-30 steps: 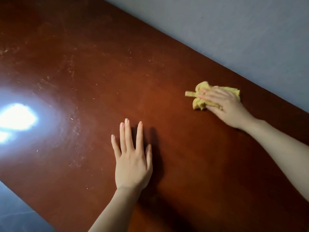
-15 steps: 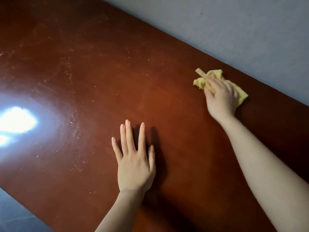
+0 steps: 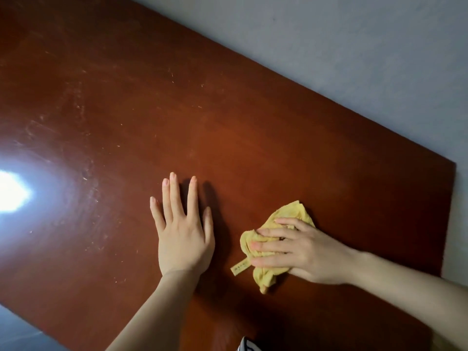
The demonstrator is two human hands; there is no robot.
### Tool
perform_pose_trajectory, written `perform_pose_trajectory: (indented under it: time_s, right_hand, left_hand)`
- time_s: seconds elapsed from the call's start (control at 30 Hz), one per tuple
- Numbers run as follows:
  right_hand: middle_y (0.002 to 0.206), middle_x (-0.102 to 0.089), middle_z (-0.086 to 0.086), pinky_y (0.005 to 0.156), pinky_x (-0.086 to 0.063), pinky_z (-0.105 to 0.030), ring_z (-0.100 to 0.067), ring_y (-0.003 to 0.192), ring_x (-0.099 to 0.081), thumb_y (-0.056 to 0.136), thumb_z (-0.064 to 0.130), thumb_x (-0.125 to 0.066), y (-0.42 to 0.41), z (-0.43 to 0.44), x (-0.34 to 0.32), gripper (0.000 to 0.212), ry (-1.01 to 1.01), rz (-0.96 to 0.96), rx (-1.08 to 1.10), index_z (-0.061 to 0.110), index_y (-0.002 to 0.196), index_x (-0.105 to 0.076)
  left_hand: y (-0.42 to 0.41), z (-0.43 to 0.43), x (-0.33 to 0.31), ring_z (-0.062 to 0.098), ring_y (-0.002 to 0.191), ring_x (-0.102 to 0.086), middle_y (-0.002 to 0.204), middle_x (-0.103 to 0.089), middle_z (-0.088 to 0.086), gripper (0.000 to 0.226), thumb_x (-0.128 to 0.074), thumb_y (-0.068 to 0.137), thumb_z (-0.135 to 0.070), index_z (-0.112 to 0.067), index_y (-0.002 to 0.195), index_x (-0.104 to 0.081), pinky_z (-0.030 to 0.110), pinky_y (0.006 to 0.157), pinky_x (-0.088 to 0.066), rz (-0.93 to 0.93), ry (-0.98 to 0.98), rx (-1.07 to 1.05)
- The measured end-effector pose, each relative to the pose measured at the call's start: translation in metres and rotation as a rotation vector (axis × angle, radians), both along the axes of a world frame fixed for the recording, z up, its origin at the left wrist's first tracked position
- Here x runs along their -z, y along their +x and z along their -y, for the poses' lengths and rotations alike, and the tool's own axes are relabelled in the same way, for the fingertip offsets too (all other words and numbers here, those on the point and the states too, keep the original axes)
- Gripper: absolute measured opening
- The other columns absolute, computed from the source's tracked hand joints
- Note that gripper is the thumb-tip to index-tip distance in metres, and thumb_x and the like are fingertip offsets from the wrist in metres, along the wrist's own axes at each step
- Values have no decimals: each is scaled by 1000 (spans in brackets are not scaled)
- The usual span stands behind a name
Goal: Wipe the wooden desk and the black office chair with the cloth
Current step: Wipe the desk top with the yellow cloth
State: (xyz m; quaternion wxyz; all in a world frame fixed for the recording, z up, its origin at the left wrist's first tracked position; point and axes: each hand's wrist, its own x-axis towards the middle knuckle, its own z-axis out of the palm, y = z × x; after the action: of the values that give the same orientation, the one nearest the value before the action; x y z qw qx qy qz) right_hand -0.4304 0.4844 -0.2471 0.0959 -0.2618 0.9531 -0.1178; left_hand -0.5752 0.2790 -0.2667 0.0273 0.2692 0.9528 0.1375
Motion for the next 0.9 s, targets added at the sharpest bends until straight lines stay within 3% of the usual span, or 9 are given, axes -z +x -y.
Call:
perform_pose_trajectory:
  time_s: [0.07, 0.13, 0.4, 0.53, 0.67, 0.73, 0.8, 0.9]
  right_hand:
    - [146, -41, 11, 113, -23, -34, -12, 139, -31, 78, 19, -71, -11, -22, -1, 68, 27, 7, -86, 34, 139, -44]
    - [146, -40, 10, 112, -24, -34, -12, 138, -32, 76, 12, -73, -29, -43, -2, 71, 12, 1, -5, 32, 138, -45]
    - [140, -36, 17, 108, -21, -40, -20, 138, -32, 91, 14, -60, -124, -101, -8, 55, -127, -39, 683, 37, 136, -37]
    - [147, -41, 8, 108, -21, -38, -18, 139, -30, 96, 21, -53, -162, -117, -9, 43, -79, -88, 958, 33, 137, -47]
    - [150, -38, 4, 108, -25, -39, -23, 136, -33, 99, 24, -46, -196, -124, -2, 41, -22, -148, 1267, 30, 140, -46]
    - [152, -34, 7, 113, -20, -38, -21, 140, -28, 100, 25, -42, -205, -114, 6, 41, -25, -163, 1390, 30, 141, -43]
    - [152, -33, 9, 115, -15, -38, -19, 142, -24, 101, 26, -40, -205, -102, 10, 42, 14, -178, 1409, 33, 142, -41]
    - [150, -36, 8, 114, -13, -38, -19, 142, -24, 100, 26, -42, -192, -86, 6, 42, -11, -167, 1266, 34, 141, -42]
  left_hand:
    - [1, -1, 0, 27, 147, -2, 159, -11, 14, 57, -20, 99, -41, -15, 150, -22, 44, 118, 8, -5, 4, 3]
    - [2, -1, 0, 27, 147, -2, 159, -12, 14, 57, -21, 98, -40, -15, 149, -23, 45, 118, 6, -6, 8, 7]
    - [1, 0, 2, 29, 147, -5, 158, -15, 15, 56, -19, 99, -41, -16, 149, -23, 47, 117, 0, -10, 23, 10]
    - [2, 0, 1, 29, 146, -5, 157, -16, 15, 55, -23, 99, -38, -15, 148, -25, 45, 117, 0, -10, 36, 10]
    - [1, 1, 2, 29, 146, -5, 158, -14, 15, 55, -22, 99, -39, -17, 149, -22, 46, 116, -2, -10, 32, 14]
    - [0, 1, 3, 29, 147, -5, 158, -14, 15, 55, -21, 99, -39, -17, 149, -21, 47, 117, -2, -3, 32, 11]
    - [-1, 1, 3, 29, 147, -6, 158, -14, 16, 55, -22, 98, -39, -16, 149, -22, 47, 117, -2, 2, 36, 12]
    - [0, 1, 3, 29, 147, -5, 158, -14, 16, 55, -23, 98, -38, -16, 149, -22, 47, 117, -3, 9, 37, 11]
